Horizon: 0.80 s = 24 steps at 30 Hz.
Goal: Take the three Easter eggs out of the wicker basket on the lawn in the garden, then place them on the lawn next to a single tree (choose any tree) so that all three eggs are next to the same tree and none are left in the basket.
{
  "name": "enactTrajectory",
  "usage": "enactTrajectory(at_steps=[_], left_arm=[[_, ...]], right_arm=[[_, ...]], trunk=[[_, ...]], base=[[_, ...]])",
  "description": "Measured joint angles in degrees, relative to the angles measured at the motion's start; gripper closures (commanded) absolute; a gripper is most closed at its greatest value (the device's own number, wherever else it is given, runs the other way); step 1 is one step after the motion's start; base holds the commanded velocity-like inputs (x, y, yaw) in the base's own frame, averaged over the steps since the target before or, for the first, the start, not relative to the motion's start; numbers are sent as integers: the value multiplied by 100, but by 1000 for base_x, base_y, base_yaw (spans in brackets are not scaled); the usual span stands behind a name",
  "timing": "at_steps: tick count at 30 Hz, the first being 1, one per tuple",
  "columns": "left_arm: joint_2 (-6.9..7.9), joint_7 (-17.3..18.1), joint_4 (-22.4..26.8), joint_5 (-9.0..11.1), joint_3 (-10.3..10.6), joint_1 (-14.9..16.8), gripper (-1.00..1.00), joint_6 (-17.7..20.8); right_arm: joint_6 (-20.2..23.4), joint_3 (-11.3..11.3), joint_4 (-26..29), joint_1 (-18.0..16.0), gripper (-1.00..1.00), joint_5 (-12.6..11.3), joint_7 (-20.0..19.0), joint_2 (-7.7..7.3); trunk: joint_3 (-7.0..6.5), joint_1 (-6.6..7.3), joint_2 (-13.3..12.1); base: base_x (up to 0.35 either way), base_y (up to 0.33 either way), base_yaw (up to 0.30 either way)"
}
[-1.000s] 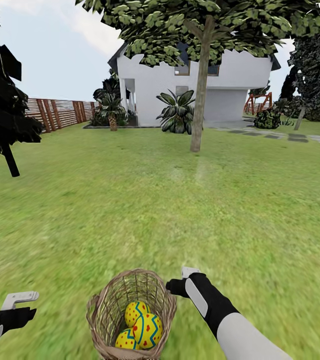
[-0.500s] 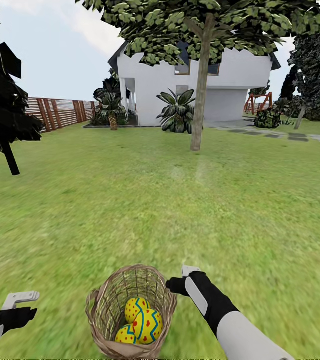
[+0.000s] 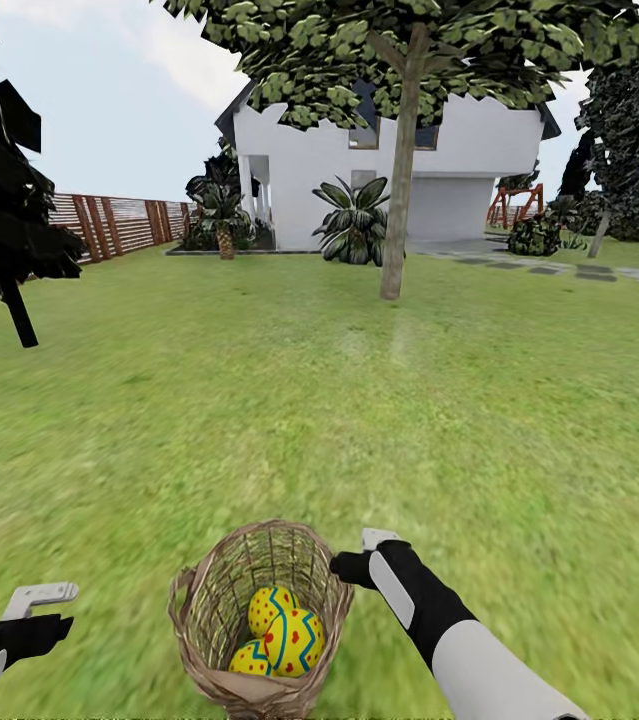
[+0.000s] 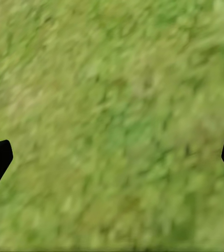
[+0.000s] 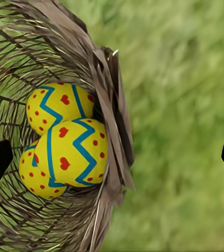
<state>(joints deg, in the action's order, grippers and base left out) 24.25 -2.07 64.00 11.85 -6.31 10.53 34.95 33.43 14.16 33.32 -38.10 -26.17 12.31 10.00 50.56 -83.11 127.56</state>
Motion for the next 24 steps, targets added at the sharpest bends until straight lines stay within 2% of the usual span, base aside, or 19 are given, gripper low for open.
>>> enactTrajectory(at_steps=[24], left_arm=[[0, 0, 0, 0, 0, 0, -100, 0]], right_arm=[[180, 13, 188, -86, -100, -8, -158, 0]], trunk=[[431, -527, 963]], base=[[0, 0, 0]])
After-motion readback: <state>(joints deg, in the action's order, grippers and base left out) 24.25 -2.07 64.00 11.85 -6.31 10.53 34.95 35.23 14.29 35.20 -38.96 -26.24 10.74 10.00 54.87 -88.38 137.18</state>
